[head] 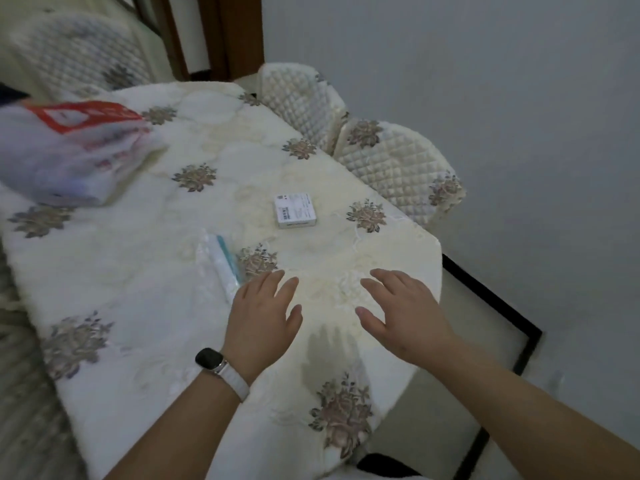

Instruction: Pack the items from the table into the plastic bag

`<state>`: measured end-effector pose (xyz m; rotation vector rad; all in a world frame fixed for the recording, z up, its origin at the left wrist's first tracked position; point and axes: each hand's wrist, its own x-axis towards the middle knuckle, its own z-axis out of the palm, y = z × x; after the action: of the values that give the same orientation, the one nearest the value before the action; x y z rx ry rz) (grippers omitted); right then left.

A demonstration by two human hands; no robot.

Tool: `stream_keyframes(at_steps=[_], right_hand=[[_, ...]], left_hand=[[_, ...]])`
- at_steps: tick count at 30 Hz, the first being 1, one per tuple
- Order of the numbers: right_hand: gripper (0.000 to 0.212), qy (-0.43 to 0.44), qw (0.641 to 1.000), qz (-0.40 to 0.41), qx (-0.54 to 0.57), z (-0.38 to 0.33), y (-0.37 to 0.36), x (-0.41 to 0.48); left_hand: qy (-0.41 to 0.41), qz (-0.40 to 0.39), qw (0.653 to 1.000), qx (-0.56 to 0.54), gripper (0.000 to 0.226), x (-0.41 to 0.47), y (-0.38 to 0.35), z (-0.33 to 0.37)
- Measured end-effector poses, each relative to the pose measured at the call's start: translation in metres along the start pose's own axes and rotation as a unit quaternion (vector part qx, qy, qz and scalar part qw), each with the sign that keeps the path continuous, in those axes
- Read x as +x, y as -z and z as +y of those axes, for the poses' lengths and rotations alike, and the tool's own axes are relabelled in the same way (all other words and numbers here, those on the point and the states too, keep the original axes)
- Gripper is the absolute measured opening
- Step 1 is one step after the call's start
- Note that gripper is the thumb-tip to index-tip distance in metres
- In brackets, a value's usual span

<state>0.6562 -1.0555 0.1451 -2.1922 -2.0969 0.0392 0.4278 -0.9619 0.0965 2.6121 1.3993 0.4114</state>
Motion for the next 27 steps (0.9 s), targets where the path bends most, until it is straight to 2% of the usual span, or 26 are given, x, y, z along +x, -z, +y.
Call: stream_keyframes(at_steps=[5, 12, 21, 27], right_hand=[[0.053, 0.065, 0.997, -0.042, 0.016, -0.001, -0.028, 0.058], [0.054, 0.142, 0.985, -0.081, 0.051, 0.009, -0.074, 0.16], [0.056, 0.188, 0.975, -0.085, 0.077, 0.037, -0.133, 0.307], [0.074, 0.184, 0.972, -0.115, 0.095, 0.051, -0.16, 0.376]], left_hand=[[0.128, -0.01, 0.992, -0.018, 0.047, 0.005, -0.016, -0.036], [0.307, -0.048, 0.95, -0.002, 0.054, 0.026, -0.039, -0.07], [0.464, -0.092, 0.881, 0.002, 0.076, 0.072, -0.067, -0.091], [0.539, -0.109, 0.834, -0.052, 0.083, 0.082, -0.082, -0.095]])
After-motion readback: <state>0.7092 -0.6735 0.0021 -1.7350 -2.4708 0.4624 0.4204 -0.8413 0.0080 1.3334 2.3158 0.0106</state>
